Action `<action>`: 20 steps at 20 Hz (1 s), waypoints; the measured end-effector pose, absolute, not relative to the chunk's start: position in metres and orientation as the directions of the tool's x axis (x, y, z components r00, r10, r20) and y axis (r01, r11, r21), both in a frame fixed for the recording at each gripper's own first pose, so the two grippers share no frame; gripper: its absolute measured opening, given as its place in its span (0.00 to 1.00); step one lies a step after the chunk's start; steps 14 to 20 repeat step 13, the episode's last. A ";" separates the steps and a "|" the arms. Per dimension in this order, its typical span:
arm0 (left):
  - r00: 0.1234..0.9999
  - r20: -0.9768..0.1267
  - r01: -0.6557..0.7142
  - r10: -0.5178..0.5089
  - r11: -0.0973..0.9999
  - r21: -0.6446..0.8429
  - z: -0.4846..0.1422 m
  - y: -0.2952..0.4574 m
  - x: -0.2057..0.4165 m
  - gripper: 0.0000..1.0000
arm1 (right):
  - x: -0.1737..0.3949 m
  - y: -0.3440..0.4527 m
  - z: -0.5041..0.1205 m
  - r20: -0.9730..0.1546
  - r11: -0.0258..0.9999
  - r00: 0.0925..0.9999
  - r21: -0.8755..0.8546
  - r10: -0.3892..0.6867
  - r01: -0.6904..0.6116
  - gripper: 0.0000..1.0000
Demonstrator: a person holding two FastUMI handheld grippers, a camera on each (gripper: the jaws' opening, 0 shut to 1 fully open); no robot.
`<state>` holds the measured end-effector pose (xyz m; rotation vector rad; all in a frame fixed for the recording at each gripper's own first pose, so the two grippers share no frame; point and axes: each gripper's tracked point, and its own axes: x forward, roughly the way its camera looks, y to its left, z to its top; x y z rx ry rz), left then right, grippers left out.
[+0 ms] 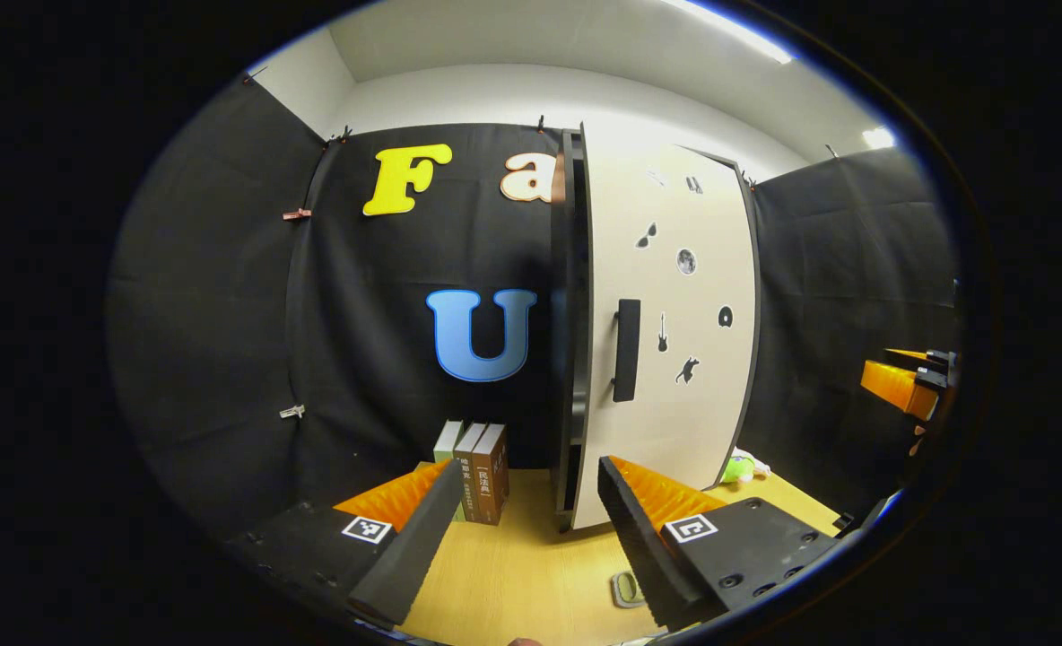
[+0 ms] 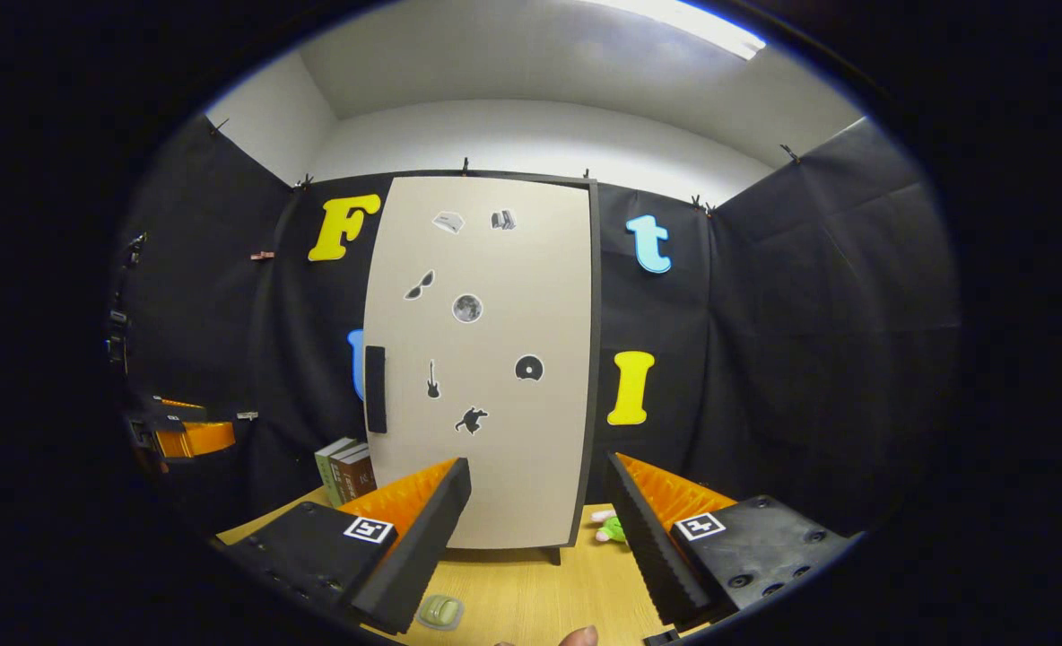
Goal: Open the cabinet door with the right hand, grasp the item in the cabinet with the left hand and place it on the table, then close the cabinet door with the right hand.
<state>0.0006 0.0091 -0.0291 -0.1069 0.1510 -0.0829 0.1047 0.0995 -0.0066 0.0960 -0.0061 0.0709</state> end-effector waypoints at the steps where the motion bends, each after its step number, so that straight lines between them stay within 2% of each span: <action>1: 0.985 -0.146 0.075 -0.091 0.991 -0.113 -0.030 0.008 0.001 0.95 | 0.104 0.100 -0.007 0.009 0.993 0.997 0.095 0.070 -0.071 0.98; 20: 0.985 -0.146 0.077 -0.092 0.992 -0.105 -0.030 0.008 -0.001 0.95 | 0.101 0.103 -0.005 0.006 0.993 0.997 0.089 0.080 -0.081 0.98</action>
